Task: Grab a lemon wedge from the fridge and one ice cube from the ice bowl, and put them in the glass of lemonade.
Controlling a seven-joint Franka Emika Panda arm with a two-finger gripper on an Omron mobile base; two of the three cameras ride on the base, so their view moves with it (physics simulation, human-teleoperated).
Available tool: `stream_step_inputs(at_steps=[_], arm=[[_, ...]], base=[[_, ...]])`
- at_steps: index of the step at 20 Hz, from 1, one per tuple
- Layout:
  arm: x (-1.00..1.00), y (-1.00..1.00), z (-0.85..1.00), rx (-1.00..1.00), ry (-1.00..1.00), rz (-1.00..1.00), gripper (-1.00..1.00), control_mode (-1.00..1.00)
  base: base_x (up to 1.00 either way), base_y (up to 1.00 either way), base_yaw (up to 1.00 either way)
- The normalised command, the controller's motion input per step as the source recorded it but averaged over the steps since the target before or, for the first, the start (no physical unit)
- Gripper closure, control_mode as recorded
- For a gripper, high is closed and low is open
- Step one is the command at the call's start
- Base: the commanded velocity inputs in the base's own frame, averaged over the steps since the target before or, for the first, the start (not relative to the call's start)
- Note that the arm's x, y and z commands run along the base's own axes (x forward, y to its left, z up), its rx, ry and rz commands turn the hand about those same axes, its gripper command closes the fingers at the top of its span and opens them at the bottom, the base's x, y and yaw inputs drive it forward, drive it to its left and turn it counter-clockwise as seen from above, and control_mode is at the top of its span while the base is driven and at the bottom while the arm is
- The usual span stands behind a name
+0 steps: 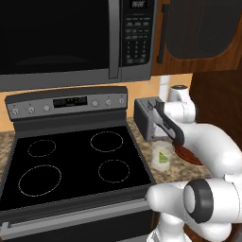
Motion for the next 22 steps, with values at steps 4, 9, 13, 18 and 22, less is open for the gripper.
stream_step_inputs(at_steps=[4, 9, 13, 18, 22], arm=[[-0.57, -1.0, 0.02, 0.0, 0.0, -0.09, -1.0, -1.0], [-0.25, -0.95, 0.04, 0.0, 0.02, 0.03, -1.0, -1.0], [-0.01, -0.55, 0.0, -0.01, 0.22, 0.21, -1.0, -1.0], [0.0, -0.37, -0.05, 0.0, 0.17, 0.3, -1.0, -1.0], [0.0, -0.33, -0.22, 0.0, 0.03, 0.3, -1.0, -1.0]], base=[[0.0, 0.0, 0.0], [0.0, 0.0, 0.0], [0.0, 0.0, 0.0], [0.0, 0.0, 0.0], [0.0, 0.0, 0.0]])
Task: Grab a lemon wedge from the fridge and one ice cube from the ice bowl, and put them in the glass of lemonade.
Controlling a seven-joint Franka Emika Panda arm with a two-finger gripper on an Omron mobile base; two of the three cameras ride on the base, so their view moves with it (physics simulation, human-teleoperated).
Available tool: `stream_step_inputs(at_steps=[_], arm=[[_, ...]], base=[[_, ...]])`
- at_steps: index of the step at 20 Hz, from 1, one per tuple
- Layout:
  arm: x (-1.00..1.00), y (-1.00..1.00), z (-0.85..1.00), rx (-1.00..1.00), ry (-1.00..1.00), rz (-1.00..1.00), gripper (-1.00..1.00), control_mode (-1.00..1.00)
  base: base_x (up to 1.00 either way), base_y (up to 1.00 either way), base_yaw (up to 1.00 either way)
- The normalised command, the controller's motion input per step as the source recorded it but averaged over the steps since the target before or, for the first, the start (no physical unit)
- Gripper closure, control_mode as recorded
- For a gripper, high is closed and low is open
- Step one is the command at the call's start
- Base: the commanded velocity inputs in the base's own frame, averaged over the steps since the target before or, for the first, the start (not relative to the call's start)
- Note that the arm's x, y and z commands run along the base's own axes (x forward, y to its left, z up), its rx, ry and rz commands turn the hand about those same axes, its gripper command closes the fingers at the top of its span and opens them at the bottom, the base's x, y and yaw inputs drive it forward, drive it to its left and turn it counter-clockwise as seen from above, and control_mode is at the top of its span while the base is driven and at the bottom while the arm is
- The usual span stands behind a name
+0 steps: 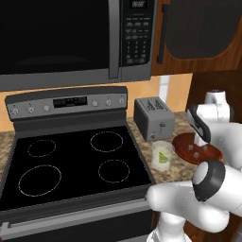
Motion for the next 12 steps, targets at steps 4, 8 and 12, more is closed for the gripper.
stream_step_inputs(at_steps=[4, 8, 12], arm=[[0.03, -0.16, -0.32, 0.01, 0.01, 0.25, -1.0, -1.0], [0.15, 0.0, -0.27, 0.09, 0.01, 0.08, -1.0, -1.0], [0.08, 0.0, -0.08, 0.1, 0.06, 0.0, -1.0, -1.0]], base=[[0.0, 0.0, 0.0], [0.0, 0.0, 0.0], [0.0, 0.0, 0.0]])
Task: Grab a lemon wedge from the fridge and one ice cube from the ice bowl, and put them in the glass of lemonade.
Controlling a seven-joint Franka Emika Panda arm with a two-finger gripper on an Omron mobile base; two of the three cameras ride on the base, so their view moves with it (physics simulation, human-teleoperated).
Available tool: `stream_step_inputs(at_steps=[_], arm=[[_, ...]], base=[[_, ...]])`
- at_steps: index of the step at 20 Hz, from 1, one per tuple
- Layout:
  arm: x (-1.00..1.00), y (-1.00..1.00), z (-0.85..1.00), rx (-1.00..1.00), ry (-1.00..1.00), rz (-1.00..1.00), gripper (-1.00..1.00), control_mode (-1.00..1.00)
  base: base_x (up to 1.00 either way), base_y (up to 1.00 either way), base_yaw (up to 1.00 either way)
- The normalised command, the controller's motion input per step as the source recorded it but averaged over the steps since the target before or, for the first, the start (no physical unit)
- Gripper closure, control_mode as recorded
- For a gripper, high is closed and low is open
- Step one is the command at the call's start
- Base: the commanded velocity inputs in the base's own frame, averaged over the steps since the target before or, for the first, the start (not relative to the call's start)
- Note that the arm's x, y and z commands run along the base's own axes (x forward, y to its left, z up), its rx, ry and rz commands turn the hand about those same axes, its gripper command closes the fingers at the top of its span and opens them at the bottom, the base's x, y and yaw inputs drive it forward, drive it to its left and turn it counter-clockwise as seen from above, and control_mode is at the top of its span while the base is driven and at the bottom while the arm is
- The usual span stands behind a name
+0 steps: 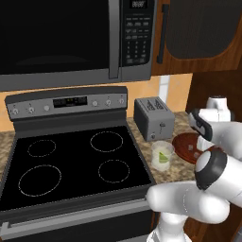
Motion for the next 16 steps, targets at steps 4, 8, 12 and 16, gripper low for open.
stream_step_inputs(at_steps=[4, 8, 12, 16], arm=[[0.0, 0.0, 0.0, 0.08, 0.05, 0.0, -1.0, -1.0], [0.15, 0.1, -0.26, 0.01, 0.02, 0.01, -1.0, -1.0], [0.28, 0.23, -0.33, 0.0, 0.0, 0.0, -1.0, -1.0], [0.32, 0.04, -0.25, 0.0, 0.0, 0.01, -1.0, -1.0]], base=[[0.0, 0.0, 0.0], [0.0, 0.0, 0.0], [0.0, 0.0, 0.0], [0.0, 0.0, 0.0]])
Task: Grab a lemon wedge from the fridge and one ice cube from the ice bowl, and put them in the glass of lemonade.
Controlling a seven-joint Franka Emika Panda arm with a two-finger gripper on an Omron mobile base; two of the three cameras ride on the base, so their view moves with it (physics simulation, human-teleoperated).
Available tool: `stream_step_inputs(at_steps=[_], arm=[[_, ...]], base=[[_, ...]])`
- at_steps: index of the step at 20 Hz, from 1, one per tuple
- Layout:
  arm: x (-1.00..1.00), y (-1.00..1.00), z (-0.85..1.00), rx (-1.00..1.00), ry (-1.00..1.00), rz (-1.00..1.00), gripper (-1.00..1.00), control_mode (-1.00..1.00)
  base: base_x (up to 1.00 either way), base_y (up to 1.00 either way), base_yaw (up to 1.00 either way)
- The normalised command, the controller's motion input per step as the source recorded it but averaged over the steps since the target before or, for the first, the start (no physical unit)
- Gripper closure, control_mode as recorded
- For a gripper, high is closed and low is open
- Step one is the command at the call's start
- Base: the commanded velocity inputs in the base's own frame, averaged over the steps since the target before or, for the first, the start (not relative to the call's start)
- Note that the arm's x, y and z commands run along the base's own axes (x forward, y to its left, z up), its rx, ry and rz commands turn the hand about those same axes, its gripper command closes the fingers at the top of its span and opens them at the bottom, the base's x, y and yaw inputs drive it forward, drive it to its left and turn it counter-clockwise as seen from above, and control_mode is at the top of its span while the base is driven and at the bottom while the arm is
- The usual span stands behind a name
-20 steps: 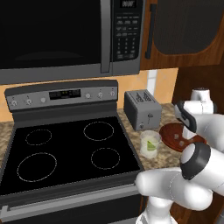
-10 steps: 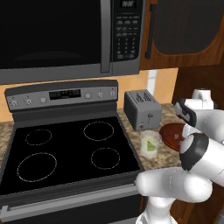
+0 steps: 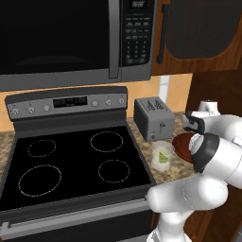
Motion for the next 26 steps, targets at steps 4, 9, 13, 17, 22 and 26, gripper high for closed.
stream_step_inputs(at_steps=[4, 9, 13, 17, 22, 26], arm=[[0.36, 0.0, -0.24, 0.0, 0.0, 0.04, -1.0, -1.0], [0.22, -0.03, -0.21, 0.0, 0.0, 0.03, -1.0, -1.0], [0.0, -0.28, -0.07, 0.0, 0.0, 0.0, -1.0, -1.0], [0.0, -0.14, -0.05, 0.0, 0.0, 0.0, -1.0, -1.0], [0.01, 0.0, -0.09, 0.0, 0.0, 0.0, -1.0, -1.0], [0.0, 0.0, -0.12, 0.0, 0.0, 0.0, -1.0, -1.0]], base=[[0.0, 0.0, 0.0], [0.0, 0.0, 0.0], [0.0, 0.0, 0.0], [0.0, 0.0, 0.0], [0.0, 0.0, 0.0], [0.0, 0.0, 0.0]])
